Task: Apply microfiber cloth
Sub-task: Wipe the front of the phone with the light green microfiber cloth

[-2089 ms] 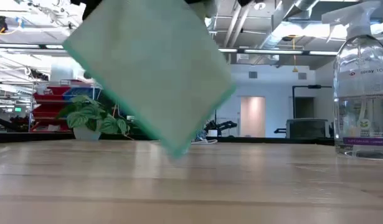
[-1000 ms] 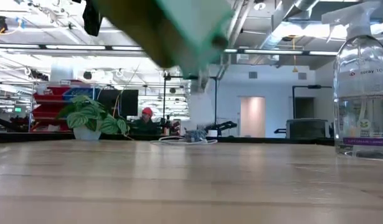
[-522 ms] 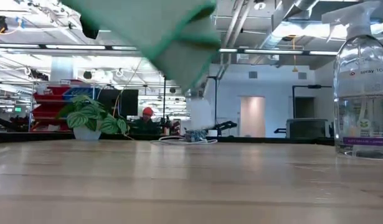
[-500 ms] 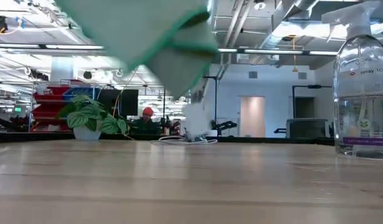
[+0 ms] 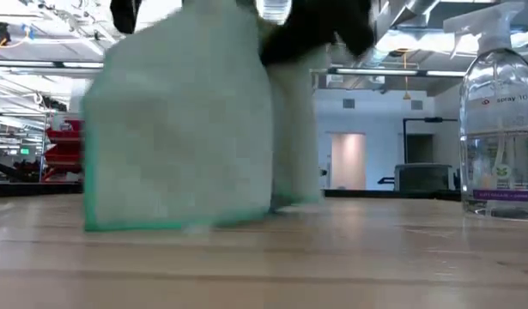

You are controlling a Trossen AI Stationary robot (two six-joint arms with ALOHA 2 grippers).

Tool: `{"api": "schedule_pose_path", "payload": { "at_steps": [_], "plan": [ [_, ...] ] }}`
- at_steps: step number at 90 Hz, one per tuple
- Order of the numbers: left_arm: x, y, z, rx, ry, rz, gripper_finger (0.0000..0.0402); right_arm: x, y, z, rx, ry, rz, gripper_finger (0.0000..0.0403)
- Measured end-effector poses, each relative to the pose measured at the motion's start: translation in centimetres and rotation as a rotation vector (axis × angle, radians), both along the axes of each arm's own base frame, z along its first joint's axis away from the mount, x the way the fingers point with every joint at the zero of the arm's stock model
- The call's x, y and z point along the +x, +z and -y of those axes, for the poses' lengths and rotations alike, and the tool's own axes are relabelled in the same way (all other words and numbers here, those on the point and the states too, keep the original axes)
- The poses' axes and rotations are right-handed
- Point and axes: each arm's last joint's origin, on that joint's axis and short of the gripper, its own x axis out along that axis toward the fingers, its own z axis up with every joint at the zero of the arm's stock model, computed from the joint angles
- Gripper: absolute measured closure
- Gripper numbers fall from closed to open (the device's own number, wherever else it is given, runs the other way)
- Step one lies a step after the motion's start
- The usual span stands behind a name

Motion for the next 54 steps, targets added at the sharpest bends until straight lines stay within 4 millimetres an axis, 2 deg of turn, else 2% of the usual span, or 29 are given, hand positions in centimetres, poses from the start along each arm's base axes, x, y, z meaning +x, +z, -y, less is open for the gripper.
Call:
{"api": "schedule_pose_path", "payload": {
  "at_steps": [25,36,43,54],
  "plan": [
    [-0.2,0.1,0.3,0.017,-0.005,0.003,0.0395,-2.7,-3.8,-0.5,0.168,0.004,-0.111,0.0401],
    [-0.2,0.0,0.2,0.013,-0.009,0.0,0.0395,-3.3,-4.7,-0.1,0.212,-0.009,-0.137,0.0392],
    [-0.2,-0.1,0.2,0.02,-0.011,-0.008,0.0395,-3.4,-3.9,-0.2,0.265,0.016,-0.126,0.0363],
    [-0.2,-0.3,0.3,0.028,-0.025,-0.024,0.0395,-3.8,-0.5,-0.2,0.372,0.068,-0.046,0.029]
  ]
}}
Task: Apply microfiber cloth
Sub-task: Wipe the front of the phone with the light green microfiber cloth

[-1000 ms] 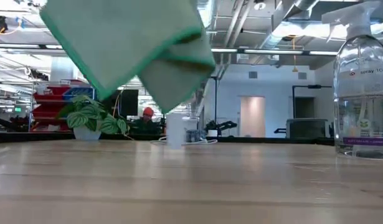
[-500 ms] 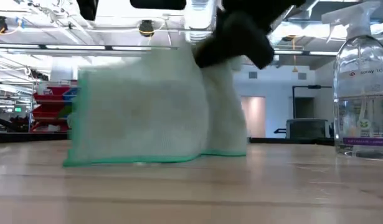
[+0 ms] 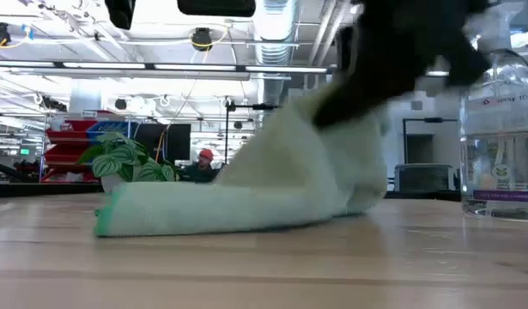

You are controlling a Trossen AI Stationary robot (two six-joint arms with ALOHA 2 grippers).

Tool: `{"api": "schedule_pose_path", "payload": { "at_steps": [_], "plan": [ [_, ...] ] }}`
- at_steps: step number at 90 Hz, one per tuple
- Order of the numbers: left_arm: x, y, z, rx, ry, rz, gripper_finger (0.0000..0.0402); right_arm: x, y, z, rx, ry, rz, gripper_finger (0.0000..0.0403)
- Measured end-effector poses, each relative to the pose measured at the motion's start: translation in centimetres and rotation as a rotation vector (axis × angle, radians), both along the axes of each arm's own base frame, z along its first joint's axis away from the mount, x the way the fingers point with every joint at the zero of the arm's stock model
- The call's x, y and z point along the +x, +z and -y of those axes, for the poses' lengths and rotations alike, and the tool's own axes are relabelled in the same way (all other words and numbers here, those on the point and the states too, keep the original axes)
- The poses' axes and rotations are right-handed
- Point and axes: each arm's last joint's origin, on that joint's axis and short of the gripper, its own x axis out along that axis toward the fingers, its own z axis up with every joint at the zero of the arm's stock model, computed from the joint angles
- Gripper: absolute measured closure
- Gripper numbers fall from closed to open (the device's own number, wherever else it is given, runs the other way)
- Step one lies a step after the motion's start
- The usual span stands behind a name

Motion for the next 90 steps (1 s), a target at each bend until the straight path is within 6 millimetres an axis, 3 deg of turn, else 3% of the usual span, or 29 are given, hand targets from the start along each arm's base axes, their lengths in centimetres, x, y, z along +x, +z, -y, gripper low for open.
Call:
{"api": "schedule_pose_path", "payload": {
  "at_steps": [15,23,39,53,70,90],
  "plan": [
    [0.0,-0.2,0.1,0.005,-0.056,-0.018,0.0395,-1.2,5.0,1.0,0.094,-0.004,0.148,0.0179],
    [0.0,-0.2,0.1,0.005,-0.058,-0.018,0.0395,-1.4,6.7,1.8,0.162,0.036,0.244,0.0145],
    [0.0,-0.2,0.1,0.006,-0.057,-0.019,0.0395,-0.7,6.5,3.3,0.293,0.124,0.347,0.0128],
    [0.1,-0.2,0.2,0.004,-0.074,-0.019,0.0395,1.4,5.3,3.7,0.352,0.15,0.449,0.0132],
    [0.1,-0.2,0.2,0.005,-0.083,-0.021,0.0395,3.3,4.4,4.0,0.432,0.231,0.538,0.0186],
    [0.1,-0.2,0.2,0.016,-0.083,-0.024,0.0382,3.7,3.8,4.5,0.441,0.214,0.526,0.0375]
  ]
}}
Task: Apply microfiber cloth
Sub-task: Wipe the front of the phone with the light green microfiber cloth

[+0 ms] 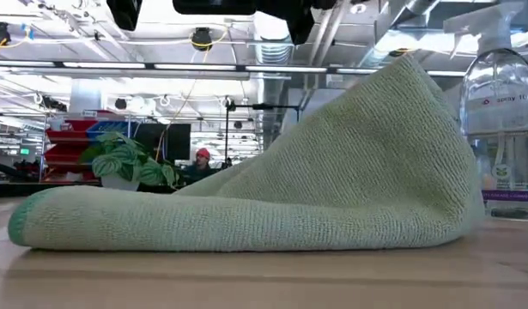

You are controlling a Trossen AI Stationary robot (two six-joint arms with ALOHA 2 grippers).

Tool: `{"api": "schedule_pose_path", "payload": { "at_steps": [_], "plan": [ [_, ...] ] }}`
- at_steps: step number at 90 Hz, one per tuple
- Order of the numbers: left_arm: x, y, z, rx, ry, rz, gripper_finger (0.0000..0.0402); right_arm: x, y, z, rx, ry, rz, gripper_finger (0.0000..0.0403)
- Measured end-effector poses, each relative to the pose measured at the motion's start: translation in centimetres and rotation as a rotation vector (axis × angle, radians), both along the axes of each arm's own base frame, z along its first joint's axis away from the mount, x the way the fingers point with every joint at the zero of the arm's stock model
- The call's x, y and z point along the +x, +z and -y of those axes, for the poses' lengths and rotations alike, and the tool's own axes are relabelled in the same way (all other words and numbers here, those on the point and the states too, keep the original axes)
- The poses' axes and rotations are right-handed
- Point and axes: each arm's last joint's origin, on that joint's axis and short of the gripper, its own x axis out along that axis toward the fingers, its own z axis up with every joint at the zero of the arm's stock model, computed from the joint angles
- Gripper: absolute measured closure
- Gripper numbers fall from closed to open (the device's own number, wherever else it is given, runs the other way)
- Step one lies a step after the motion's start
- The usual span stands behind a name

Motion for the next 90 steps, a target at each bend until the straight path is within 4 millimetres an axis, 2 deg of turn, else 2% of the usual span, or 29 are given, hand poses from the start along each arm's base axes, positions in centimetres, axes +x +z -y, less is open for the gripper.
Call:
{"api": "schedule_pose_path", "payload": {
  "at_steps": [9,19,36,51,58,67,78,90],
  "plan": [
    [0.0,0.0,0.0,0.015,-0.006,-0.003,0.036,-0.1,0.0,-0.1,-0.007,-0.026,-0.001,0.0385],
    [-0.2,0.0,0.2,0.051,0.008,-0.007,0.0316,-0.7,0.3,-0.1,-0.029,-0.06,-0.04,0.0387],
    [-0.7,0.1,0.7,0.106,-0.028,-0.027,0.0241,-2.9,1.2,-0.7,-0.037,-0.122,-0.149,0.0387],
    [-0.8,-1.0,1.1,0.178,-0.061,-0.096,0.0221,-5.1,1.3,-1.7,-0.043,-0.147,-0.265,0.0387],
    [-0.5,-2.4,1.4,0.211,-0.089,-0.162,0.0222,-5.8,0.5,-2.0,-0.035,-0.158,-0.357,0.0388],
    [0.2,-4.3,2.1,0.19,-0.113,-0.203,0.0226,-6.1,-1.6,-2.5,-0.044,-0.186,-0.475,0.0388],
    [1.7,-6.5,3.4,0.159,-0.119,-0.256,0.0231,-5.4,-4.6,-3.0,-0.082,-0.203,-0.56,0.0388],
    [3.8,-8.1,4.8,0.114,-0.122,-0.281,0.0236,-4.5,-7.1,-3.3,-0.073,-0.207,-0.614,0.0388]
  ]
}}
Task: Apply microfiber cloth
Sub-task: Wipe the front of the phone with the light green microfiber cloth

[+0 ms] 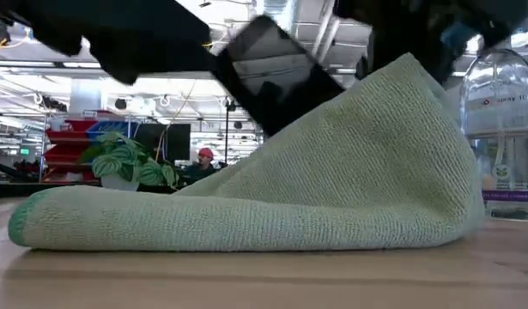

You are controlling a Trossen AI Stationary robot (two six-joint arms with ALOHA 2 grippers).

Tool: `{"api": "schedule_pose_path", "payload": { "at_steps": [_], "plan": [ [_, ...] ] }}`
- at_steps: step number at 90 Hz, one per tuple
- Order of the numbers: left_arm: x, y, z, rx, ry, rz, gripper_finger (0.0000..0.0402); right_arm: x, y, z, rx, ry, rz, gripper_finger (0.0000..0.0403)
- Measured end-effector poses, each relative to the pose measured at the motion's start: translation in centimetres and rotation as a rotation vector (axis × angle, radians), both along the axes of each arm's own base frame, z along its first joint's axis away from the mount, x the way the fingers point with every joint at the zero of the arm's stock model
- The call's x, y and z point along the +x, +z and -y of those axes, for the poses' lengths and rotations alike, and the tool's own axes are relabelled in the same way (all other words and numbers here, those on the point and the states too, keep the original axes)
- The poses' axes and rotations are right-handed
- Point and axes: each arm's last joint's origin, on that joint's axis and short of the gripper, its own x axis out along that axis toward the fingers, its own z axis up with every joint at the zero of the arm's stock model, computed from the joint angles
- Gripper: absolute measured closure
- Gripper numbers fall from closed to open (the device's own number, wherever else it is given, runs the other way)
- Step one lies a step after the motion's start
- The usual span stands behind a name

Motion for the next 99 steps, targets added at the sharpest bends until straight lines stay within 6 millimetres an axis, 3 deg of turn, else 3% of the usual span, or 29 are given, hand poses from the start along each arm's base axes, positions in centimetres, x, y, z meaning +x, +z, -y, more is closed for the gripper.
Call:
{"api": "schedule_pose_path", "payload": {
  "at_steps": [23,45,59,78,87,99],
  "plan": [
    [3.6,-0.9,2.0,0.061,-0.073,-0.057,0.0257,0.9,-1.0,0.9,0.042,-0.062,-0.011,0.0388],
    [6.7,-0.9,4.0,0.468,-0.054,-0.164,0.0269,1.3,-0.7,2.2,0.054,-0.092,-0.009,0.0388],
    [8.9,-1.3,3.6,0.609,0.056,-0.213,0.0243,1.3,-0.7,2.2,0.061,-0.089,-0.015,0.0388],
    [9.3,-2.2,2.0,0.51,0.175,-0.295,0.0217,0.6,-0.7,1.6,0.053,-0.06,-0.053,0.0388],
    [8.9,-2.6,1.6,0.491,0.2,-0.334,0.024,0.4,-0.7,1.1,0.054,-0.052,-0.057,0.0388],
    [9.0,-2.8,1.1,0.442,0.194,-0.358,0.0321,0.1,-0.6,0.6,0.065,-0.049,-0.055,0.0387]
  ]
}}
